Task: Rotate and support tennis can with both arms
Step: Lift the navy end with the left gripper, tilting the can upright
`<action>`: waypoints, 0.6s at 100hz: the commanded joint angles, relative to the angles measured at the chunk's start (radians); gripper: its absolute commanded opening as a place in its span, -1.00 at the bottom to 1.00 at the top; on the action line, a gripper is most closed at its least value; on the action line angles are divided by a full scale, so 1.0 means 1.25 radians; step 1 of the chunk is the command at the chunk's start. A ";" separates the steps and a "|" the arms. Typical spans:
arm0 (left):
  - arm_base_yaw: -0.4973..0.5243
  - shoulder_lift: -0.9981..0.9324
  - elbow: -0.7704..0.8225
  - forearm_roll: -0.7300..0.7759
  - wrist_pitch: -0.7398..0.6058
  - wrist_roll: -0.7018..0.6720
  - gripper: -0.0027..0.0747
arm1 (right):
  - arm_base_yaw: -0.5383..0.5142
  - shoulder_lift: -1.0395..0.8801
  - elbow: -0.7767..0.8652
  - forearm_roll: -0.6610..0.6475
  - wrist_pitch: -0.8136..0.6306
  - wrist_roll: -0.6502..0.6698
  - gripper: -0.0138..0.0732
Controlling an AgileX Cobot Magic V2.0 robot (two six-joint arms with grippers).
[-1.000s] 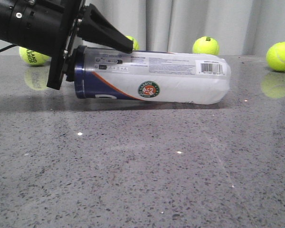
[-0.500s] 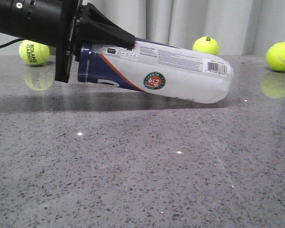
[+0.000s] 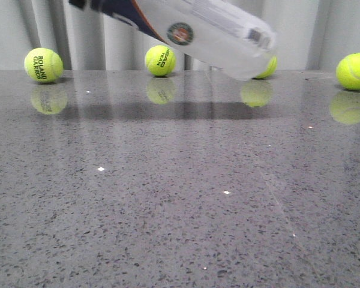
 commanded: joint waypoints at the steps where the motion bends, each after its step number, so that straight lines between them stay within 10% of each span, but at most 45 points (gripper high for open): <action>1: -0.018 -0.036 -0.110 0.119 0.060 -0.114 -0.98 | -0.004 0.003 -0.021 -0.007 -0.047 -0.002 -0.84; 27: -0.126 -0.084 -0.188 0.476 0.060 -0.266 -0.98 | -0.004 0.003 -0.021 -0.010 -0.047 -0.002 -0.84; 60: -0.203 -0.148 -0.167 0.618 0.060 -0.281 -0.98 | -0.004 0.003 -0.021 -0.014 -0.043 -0.002 -0.84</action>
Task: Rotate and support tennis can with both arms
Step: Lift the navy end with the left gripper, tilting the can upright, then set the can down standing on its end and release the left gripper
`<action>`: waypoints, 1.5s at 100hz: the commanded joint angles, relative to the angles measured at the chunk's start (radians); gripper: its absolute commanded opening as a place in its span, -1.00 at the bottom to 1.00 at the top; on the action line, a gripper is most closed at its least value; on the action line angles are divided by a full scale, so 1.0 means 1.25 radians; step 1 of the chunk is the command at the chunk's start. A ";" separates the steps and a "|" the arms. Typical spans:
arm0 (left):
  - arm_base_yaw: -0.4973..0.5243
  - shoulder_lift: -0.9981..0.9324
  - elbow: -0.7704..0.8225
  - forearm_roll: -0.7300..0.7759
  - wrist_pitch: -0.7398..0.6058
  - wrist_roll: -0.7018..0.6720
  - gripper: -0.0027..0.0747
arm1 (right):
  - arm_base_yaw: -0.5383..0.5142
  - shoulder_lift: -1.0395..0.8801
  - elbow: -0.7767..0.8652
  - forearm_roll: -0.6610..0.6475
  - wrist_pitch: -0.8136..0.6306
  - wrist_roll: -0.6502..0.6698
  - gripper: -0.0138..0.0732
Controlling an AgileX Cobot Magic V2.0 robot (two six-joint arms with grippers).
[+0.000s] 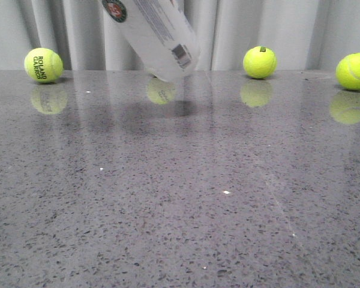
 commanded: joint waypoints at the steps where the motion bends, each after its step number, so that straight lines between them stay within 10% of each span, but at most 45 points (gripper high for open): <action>1: -0.015 -0.049 -0.005 0.009 0.017 -0.011 -0.98 | -0.004 0.003 -0.021 -0.013 -0.043 -0.003 -0.84; 45: -0.019 -0.052 0.079 0.009 0.017 -0.011 -0.90 | -0.004 0.003 -0.021 -0.013 -0.043 -0.003 -0.84; 76: -0.019 -0.052 0.057 0.009 0.015 -0.011 0.25 | -0.004 0.003 -0.021 -0.013 -0.043 -0.003 -0.84; 150: -0.020 0.050 -0.161 -0.106 0.015 -0.011 0.27 | -0.004 0.003 -0.021 -0.014 -0.044 -0.003 -0.84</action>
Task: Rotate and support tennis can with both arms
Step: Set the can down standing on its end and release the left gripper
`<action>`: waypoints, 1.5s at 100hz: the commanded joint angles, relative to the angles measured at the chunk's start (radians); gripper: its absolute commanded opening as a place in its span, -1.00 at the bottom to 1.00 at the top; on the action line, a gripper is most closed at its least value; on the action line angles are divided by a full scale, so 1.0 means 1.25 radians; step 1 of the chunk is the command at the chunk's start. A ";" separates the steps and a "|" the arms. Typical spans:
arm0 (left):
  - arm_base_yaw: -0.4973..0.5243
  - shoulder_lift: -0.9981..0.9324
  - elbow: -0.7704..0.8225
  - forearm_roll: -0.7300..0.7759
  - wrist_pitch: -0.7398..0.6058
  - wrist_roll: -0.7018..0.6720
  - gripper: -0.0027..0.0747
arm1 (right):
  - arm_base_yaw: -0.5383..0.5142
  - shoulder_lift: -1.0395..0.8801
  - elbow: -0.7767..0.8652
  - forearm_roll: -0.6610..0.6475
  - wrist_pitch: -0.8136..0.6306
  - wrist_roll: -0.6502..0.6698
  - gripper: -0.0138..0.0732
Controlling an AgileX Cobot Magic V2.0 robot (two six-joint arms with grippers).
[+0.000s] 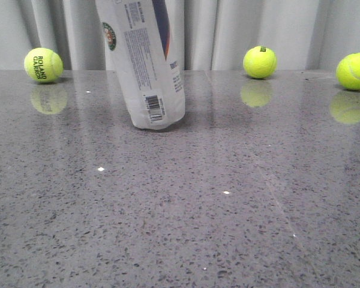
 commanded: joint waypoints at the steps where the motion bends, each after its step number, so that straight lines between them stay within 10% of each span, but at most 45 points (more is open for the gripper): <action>1: -0.006 -0.037 -0.043 -0.038 0.013 -0.007 0.27 | -0.004 0.003 -0.021 -0.012 -0.050 -0.003 -0.84; 56: -0.006 -0.072 -0.060 -0.087 -0.059 -0.002 0.22 | -0.004 0.003 -0.021 -0.016 -0.050 -0.003 -0.84; 89: -0.006 -0.190 0.018 -0.067 -0.149 -0.001 -0.98 | -0.004 0.003 -0.021 -0.015 -0.048 -0.003 -0.84; 150: -0.006 -0.542 0.555 -0.052 -0.506 0.001 -0.98 | -0.004 0.003 -0.021 -0.015 -0.048 -0.003 -0.84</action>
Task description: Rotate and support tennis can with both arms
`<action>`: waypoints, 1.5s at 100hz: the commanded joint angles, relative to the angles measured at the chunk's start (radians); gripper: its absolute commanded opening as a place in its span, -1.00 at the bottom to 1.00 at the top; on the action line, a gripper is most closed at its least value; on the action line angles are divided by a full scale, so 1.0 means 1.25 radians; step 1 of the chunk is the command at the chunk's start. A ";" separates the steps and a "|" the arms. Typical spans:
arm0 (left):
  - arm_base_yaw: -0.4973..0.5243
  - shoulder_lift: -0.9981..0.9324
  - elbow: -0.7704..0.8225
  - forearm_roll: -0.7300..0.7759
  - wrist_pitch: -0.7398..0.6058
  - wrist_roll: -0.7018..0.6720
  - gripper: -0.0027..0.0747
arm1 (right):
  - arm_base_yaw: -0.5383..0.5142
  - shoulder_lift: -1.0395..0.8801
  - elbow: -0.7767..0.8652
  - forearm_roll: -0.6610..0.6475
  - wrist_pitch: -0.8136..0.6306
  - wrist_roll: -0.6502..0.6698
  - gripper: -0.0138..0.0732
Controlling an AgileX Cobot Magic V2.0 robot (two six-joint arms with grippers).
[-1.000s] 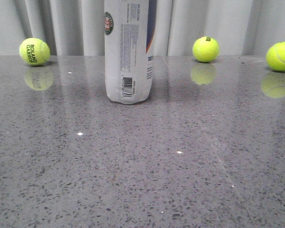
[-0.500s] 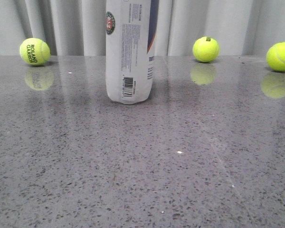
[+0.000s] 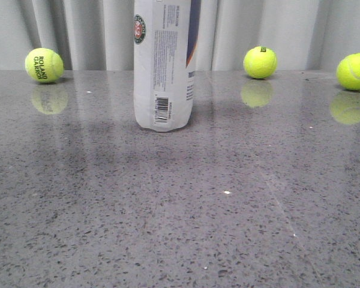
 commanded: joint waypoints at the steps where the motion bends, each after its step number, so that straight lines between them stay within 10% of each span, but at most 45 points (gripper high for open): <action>1: -0.006 -0.066 0.042 -0.016 -0.109 0.001 -0.98 | -0.004 0.003 -0.021 -0.012 -0.053 -0.003 -0.84; 40: 0.020 -0.215 0.237 0.058 -0.035 -0.010 -0.98 | -0.004 0.003 -0.021 -0.012 -0.053 -0.003 -0.84; 92: 0.035 -0.359 0.582 0.105 -0.478 -0.010 -0.98 | -0.004 0.003 -0.021 -0.012 -0.053 -0.003 -0.84; 150: 0.287 -0.625 0.838 0.233 -0.611 -0.056 -0.98 | -0.004 0.003 -0.021 -0.012 -0.053 -0.003 -0.84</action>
